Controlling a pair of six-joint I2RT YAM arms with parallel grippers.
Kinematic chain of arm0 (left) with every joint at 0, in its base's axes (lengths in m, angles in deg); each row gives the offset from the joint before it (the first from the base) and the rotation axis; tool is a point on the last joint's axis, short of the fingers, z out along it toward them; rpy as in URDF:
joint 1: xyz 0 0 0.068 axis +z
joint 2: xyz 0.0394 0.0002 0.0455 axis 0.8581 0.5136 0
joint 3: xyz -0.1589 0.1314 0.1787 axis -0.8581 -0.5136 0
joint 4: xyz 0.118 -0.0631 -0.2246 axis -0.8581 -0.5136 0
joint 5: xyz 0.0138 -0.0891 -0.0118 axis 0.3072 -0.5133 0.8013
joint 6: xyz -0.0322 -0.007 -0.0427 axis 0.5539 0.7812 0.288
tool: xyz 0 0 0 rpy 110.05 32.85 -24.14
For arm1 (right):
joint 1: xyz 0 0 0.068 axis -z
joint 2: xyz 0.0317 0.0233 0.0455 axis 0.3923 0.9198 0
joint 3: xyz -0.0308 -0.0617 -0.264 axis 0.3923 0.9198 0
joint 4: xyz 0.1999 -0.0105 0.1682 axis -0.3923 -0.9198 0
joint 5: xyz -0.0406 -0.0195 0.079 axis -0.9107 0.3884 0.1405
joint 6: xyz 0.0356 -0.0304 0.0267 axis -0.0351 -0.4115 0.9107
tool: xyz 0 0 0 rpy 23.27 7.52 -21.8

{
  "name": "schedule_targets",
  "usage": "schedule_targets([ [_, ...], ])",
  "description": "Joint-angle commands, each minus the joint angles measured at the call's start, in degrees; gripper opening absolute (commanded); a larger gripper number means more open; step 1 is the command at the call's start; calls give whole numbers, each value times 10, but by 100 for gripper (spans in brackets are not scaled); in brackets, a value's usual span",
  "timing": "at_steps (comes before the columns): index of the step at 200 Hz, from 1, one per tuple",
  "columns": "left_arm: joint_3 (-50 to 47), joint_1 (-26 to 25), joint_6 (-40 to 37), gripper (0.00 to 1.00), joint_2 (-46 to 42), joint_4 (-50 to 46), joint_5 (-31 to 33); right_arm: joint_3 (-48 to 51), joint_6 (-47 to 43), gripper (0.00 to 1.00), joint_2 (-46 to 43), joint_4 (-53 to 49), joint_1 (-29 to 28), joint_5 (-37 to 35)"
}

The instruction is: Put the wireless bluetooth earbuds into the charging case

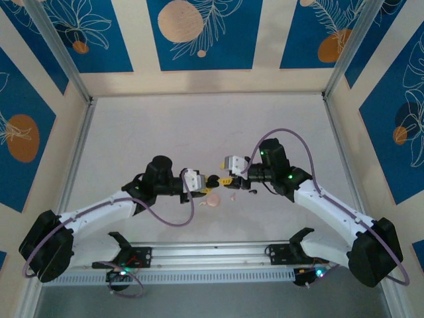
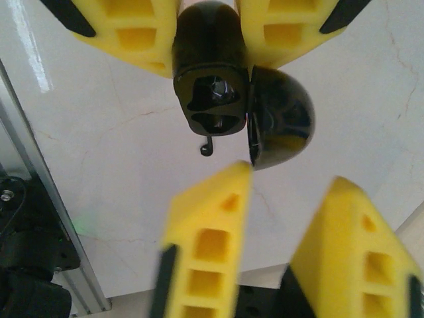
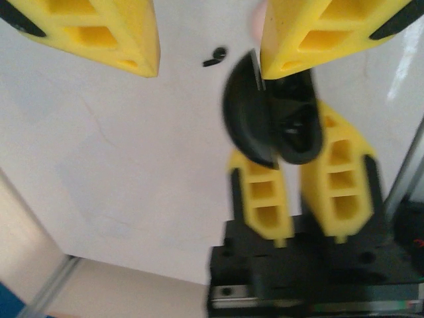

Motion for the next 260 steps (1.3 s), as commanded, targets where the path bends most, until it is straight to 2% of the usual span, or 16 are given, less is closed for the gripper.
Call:
schedule_targets([
  [1,-9,-3,8,14,-9,20,-26,14,35,43,-10,46,10,13],
  [57,-37,1,38,13,-7,93,-8,33,76,43,-36,72,29,32],
  [80,-71,16,80,13,3,182,6,45,136,43,-57,91,46,43],
  [95,-99,33,124,13,18,264,10,42,203,43,-64,80,57,21],
  [140,-167,69,231,12,76,471,20,-20,439,45,-28,-86,71,-117],
  [179,-199,71,264,12,121,574,22,-77,570,45,41,-236,78,-155],
  [208,-219,79,284,12,131,606,64,-131,613,45,109,-306,69,-162],
  [260,-234,131,329,10,92,558,95,-267,635,45,261,-384,-6,-222],
])
